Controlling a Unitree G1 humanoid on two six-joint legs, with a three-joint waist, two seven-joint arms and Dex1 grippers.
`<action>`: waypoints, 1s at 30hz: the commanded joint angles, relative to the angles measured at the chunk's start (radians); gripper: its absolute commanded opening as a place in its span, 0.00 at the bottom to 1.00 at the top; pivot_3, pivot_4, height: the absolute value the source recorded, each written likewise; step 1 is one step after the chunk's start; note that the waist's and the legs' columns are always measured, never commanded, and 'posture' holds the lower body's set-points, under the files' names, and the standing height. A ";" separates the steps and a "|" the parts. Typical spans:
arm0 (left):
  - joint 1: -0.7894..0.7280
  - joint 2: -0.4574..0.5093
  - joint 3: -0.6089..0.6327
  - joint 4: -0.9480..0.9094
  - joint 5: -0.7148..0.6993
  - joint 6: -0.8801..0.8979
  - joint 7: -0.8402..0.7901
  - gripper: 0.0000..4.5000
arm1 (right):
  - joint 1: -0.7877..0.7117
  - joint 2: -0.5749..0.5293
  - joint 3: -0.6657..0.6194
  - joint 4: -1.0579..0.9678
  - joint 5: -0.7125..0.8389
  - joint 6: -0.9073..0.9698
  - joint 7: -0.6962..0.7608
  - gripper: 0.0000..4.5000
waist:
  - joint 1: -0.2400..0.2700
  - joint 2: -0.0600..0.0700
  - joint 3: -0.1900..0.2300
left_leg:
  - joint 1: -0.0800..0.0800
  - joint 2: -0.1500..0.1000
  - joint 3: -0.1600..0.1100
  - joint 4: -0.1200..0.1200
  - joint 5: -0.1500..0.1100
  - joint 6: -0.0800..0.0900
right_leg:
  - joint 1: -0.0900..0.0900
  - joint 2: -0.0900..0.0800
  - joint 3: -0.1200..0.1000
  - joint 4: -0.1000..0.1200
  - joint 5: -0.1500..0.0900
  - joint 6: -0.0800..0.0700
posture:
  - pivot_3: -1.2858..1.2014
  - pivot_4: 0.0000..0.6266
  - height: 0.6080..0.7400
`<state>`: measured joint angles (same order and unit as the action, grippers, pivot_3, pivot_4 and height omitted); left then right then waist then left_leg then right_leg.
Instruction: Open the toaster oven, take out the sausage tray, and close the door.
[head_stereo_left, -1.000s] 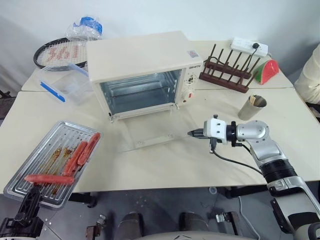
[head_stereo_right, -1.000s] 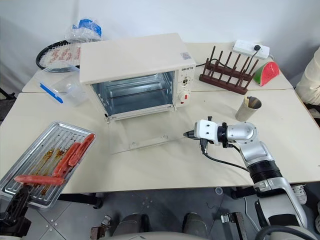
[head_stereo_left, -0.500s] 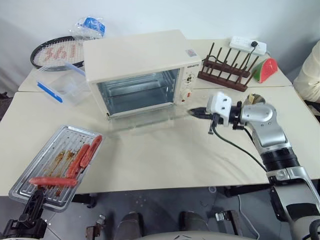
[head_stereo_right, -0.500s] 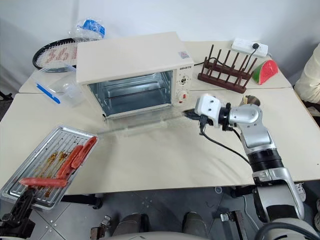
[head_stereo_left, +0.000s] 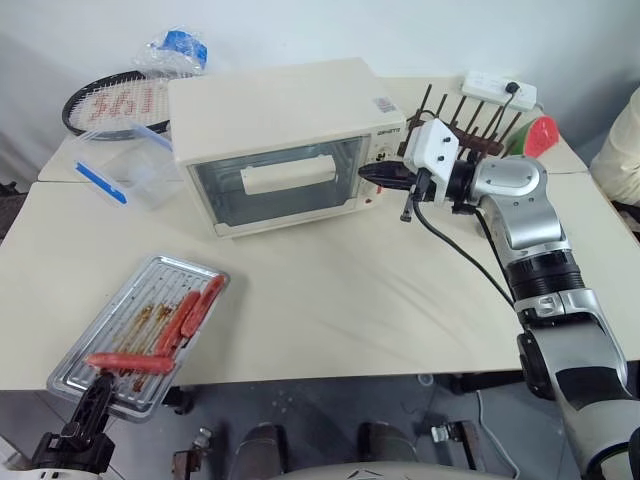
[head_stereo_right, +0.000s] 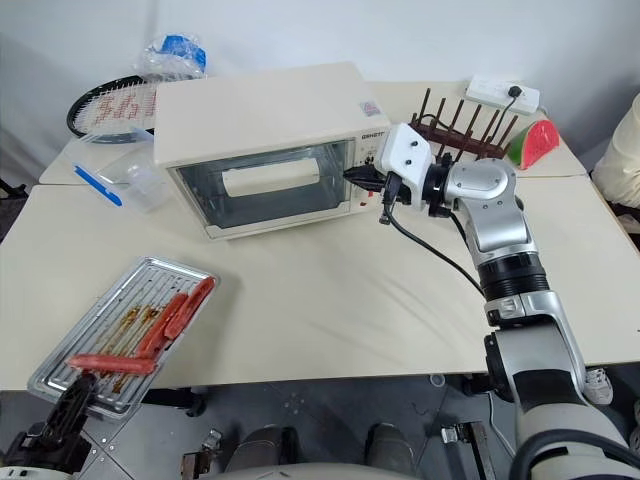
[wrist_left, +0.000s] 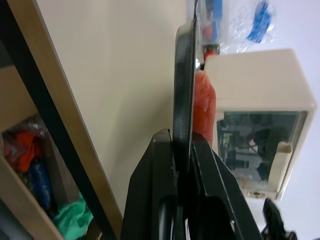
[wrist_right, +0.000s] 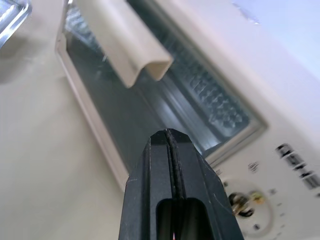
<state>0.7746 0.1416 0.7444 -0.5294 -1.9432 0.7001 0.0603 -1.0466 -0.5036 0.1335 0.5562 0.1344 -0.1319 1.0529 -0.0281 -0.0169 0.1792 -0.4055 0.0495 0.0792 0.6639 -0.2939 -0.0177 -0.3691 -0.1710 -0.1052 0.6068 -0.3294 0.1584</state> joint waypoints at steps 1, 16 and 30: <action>0.007 0.062 -0.021 -0.010 -0.029 0.033 -0.008 0.00 | -0.044 0.008 -0.041 -0.003 0.001 -0.024 -0.035 0.01 | 0.001 0.000 0.000 | 0.000 0.000 0.000 0.000 0.000 0.000 | -0.001 0.000 0.000 0.000 0.000 0.000 | 0.52 0.24 1.00; -0.394 0.436 -0.150 0.338 -0.029 0.337 -0.031 0.00 | 0.258 -0.137 -0.049 -0.574 0.160 0.397 0.084 0.01 | 0.014 0.002 0.001 | -0.001 0.001 0.005 -0.001 0.000 0.000 | -0.007 0.000 0.002 0.005 0.000 0.000 | 0.52 0.24 1.00; -1.045 0.586 -0.527 0.804 0.067 0.633 -0.114 0.00 | 0.545 -0.302 -0.103 -0.865 0.182 0.537 0.043 0.01 | 0.052 0.002 0.001 | 0.001 0.001 0.008 0.000 0.001 -0.002 | -0.008 0.000 0.004 0.010 0.000 0.000 | 0.52 0.24 1.00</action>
<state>-0.2452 0.7277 0.2380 0.2545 -1.8891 1.3033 -0.0049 -0.5025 -0.7869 0.0668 -0.2652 0.3090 0.4007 1.1109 0.0239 -0.0144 0.1800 -0.4042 0.0506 0.0870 0.6638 -0.2928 -0.0196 -0.3768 -0.1706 -0.1014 0.6173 -0.3297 0.1579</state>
